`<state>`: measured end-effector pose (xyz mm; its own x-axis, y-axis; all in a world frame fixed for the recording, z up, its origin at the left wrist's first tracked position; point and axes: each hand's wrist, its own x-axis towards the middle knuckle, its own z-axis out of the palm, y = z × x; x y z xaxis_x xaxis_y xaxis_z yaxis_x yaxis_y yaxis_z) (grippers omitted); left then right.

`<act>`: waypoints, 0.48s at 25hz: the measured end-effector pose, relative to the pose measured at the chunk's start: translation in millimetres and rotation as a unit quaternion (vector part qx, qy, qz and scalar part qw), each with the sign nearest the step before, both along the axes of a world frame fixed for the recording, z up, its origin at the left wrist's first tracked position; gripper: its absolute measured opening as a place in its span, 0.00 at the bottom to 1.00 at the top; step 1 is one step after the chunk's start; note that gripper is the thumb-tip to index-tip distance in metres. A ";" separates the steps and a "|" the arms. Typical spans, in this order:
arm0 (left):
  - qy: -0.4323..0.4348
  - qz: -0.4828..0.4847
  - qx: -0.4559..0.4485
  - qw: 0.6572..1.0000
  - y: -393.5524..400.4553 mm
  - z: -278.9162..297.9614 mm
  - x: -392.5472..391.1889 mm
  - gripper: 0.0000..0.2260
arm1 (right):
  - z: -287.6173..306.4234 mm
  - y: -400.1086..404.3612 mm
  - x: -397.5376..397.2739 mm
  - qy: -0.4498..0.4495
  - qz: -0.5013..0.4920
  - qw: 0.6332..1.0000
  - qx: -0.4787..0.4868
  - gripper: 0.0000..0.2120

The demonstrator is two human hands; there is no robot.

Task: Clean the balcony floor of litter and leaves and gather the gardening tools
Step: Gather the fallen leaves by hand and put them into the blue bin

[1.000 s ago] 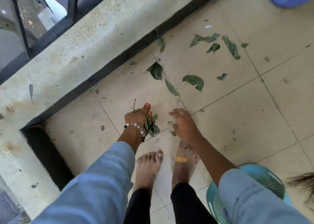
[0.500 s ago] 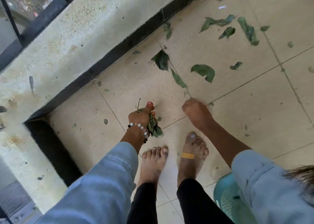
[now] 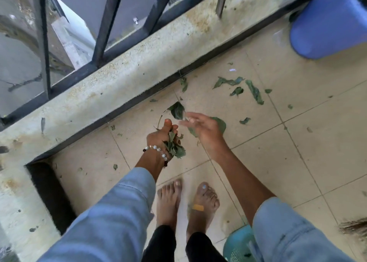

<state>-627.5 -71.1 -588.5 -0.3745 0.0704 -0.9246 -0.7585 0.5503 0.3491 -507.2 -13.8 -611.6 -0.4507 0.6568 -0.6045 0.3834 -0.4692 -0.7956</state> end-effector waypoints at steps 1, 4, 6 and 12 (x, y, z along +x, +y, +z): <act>-0.009 0.007 0.018 1.000 5.7 0.4 -8.6 0.16 | -10.4 10.3 4.1 -0.078 -0.038 0.996 0.037 0.09; 0.004 0.027 0.007 1.000 10.7 -18.1 -30.0 0.16 | -69.7 29.5 30.9 -0.351 0.112 0.902 0.225 0.16; -0.006 0.023 0.008 1.000 6.4 -37.2 -51.5 0.14 | -101.4 25.8 44.1 -0.383 0.227 0.849 0.284 0.21; 0.106 -0.184 -0.044 0.976 -66.7 -119.6 -5.6 0.17 | -120.2 24.0 32.0 -0.320 0.206 0.863 0.331 0.07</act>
